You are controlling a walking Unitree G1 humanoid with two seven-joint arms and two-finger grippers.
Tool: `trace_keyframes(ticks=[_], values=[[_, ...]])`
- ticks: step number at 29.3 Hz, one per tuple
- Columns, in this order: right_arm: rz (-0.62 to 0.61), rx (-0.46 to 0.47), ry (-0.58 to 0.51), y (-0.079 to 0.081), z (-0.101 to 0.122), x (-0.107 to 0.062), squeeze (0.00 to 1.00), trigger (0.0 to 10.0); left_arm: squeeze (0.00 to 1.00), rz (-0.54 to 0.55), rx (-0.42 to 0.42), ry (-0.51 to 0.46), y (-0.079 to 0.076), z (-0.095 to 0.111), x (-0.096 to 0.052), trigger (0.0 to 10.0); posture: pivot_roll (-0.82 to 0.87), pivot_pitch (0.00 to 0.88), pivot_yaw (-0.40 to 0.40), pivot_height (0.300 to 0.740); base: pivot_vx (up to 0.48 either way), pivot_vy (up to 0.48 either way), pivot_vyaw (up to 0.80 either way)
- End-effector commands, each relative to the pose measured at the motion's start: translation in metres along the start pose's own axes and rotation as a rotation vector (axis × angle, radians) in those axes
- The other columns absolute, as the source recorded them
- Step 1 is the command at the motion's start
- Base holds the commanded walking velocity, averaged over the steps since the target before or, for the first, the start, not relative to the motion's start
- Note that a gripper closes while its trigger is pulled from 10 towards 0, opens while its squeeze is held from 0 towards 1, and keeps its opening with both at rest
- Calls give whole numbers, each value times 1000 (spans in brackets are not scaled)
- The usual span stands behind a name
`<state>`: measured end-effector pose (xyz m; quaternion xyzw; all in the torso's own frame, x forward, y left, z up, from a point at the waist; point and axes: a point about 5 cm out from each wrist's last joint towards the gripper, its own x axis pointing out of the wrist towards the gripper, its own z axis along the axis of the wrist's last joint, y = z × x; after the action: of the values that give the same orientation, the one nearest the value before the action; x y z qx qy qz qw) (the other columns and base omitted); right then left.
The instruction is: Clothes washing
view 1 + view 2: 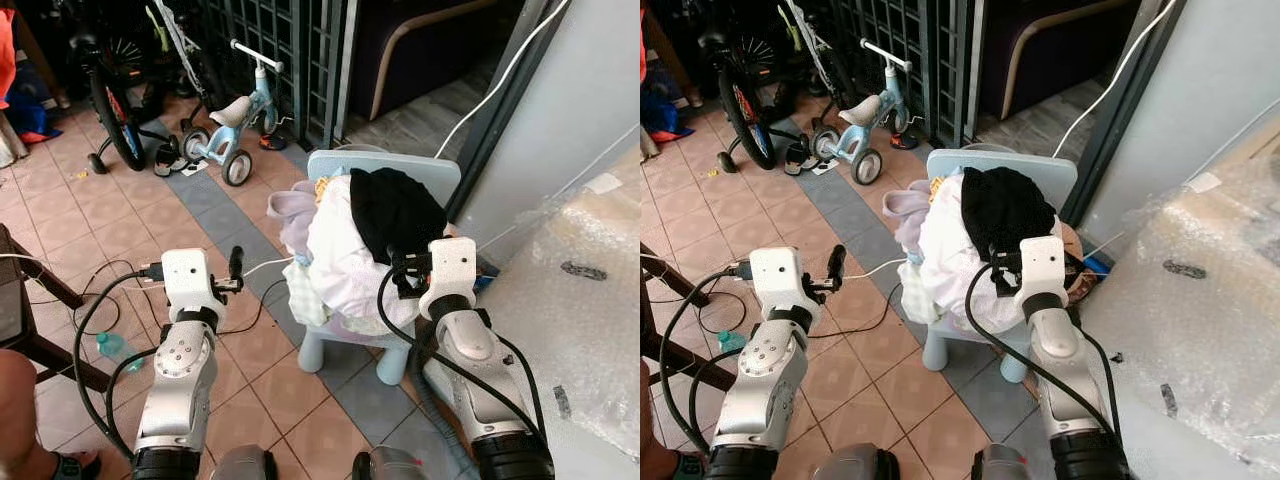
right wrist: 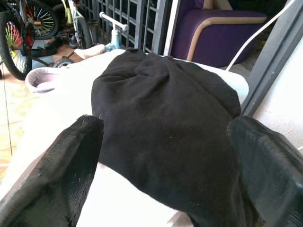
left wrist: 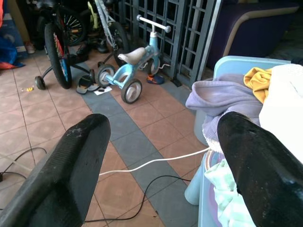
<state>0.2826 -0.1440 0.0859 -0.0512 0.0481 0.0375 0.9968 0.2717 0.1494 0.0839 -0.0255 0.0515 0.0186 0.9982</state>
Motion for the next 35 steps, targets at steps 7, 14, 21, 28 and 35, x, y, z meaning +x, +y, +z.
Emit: trace_keyframes(ticks=[7, 14, 21, 28, 35], values=[[8, 5, -16, 2, 4, 6, 0, 10000, 0, -19, 5, -34, 1, 7, -2, 10000, 9, 0, 10, 740, 72, 0, 0], [-2, -16, -61, -3, 14, 14, 0, 10000, 0, -19, 16, -45, 2, 10, 0, 10000, 11, 7, 13, 740, 246, 0, 0], [19, -26, -47, -2, 14, 18, 0, 10000, 0, -29, 14, -44, 1, 10, 0, 10000, 10, 6, 15, 740, 247, 0, 0], [61, -18, -28, 6, 10, 19, 0, 10000, 0, -34, 20, -36, 1, 9, -1, 10000, 17, 8, 15, 740, 212, 0, 0], [75, -44, -19, 9, 8, 21, 0, 10000, 0, -17, 43, -37, 7, 9, 0, 10000, 19, 5, 15, 740, 277, 0, 0]])
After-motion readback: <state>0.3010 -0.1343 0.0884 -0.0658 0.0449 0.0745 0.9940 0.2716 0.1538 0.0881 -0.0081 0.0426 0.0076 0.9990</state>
